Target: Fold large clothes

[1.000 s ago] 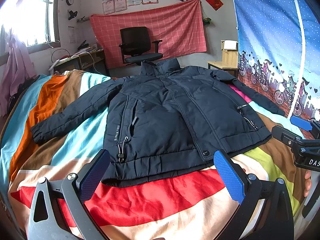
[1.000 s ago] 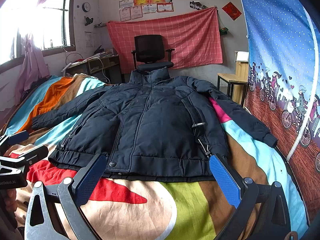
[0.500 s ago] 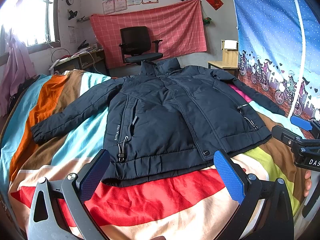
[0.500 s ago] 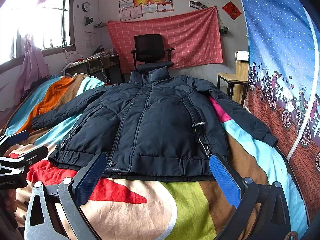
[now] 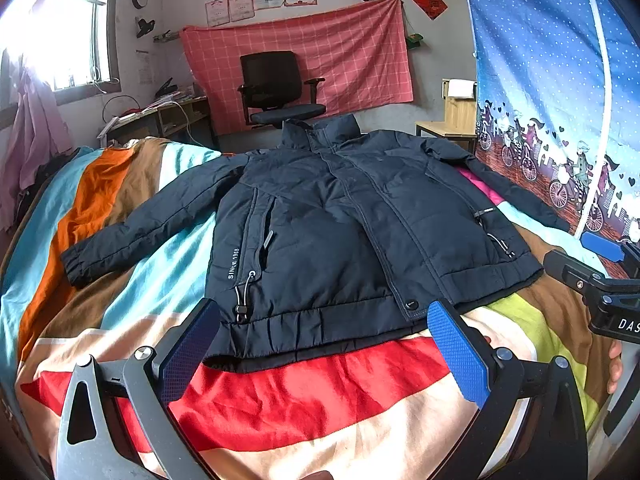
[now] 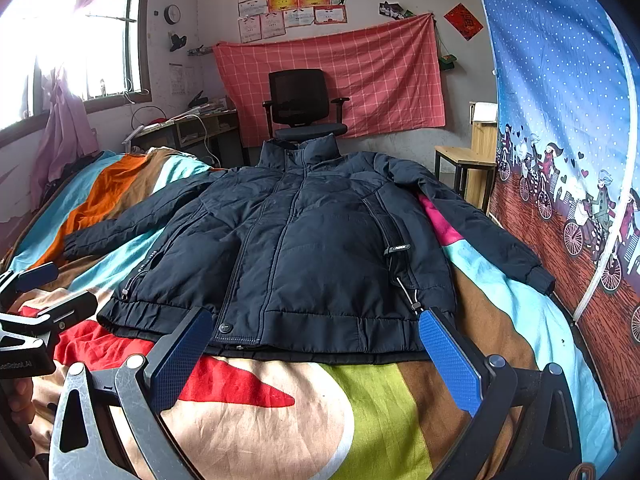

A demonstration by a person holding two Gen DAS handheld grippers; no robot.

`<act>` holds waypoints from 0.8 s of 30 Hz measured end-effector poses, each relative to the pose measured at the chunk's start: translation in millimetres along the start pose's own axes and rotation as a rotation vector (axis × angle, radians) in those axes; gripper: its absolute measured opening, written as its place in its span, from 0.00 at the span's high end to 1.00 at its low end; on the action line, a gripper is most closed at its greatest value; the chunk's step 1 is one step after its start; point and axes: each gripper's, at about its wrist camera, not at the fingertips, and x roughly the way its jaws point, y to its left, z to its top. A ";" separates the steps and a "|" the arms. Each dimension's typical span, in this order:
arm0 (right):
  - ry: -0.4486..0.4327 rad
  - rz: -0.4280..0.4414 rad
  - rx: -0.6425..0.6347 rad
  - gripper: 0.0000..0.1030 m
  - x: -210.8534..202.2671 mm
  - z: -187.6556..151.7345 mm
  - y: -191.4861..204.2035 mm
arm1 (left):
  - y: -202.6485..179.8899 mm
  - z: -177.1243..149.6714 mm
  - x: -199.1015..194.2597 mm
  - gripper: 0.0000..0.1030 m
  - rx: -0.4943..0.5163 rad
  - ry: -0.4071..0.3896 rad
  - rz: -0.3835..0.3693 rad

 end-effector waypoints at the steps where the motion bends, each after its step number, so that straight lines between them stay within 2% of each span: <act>1: 0.000 0.000 0.000 0.00 -0.2 0.1 0.0 | -0.8 -0.1 0.3 0.01 0.001 0.000 0.000; 24: -0.004 -0.004 0.001 0.00 -0.7 0.1 0.0 | -3.8 1.3 0.3 0.01 0.002 0.001 0.001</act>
